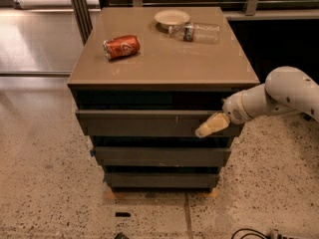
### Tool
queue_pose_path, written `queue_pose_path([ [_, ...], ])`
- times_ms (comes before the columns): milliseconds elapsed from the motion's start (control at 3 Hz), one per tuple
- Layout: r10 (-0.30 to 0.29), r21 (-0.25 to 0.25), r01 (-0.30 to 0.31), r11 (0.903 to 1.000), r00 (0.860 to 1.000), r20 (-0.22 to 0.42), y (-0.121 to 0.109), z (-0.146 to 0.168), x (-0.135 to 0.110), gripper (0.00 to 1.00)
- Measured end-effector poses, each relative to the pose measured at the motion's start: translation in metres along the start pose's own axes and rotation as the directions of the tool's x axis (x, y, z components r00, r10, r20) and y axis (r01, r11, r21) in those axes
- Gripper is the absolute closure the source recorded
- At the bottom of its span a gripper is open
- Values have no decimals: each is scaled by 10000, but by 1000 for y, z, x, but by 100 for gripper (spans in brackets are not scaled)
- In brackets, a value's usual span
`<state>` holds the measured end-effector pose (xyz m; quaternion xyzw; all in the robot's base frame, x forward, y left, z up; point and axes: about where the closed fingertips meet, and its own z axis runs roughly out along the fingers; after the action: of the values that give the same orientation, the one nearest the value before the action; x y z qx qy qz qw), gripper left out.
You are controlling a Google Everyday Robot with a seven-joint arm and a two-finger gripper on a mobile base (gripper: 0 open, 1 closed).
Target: Open top drawer
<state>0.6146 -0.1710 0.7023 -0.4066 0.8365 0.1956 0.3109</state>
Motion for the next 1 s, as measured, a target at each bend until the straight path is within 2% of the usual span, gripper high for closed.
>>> queue_pose_path([
  [333, 206, -45, -206, 9998, 9998, -56, 77, -35, -9, 0],
  [667, 220, -546, -258, 9982, 9973, -696, 122, -25, 19, 0],
  [1000, 230, -562, -271, 9981, 9972, -714, 122, -25, 20, 0],
])
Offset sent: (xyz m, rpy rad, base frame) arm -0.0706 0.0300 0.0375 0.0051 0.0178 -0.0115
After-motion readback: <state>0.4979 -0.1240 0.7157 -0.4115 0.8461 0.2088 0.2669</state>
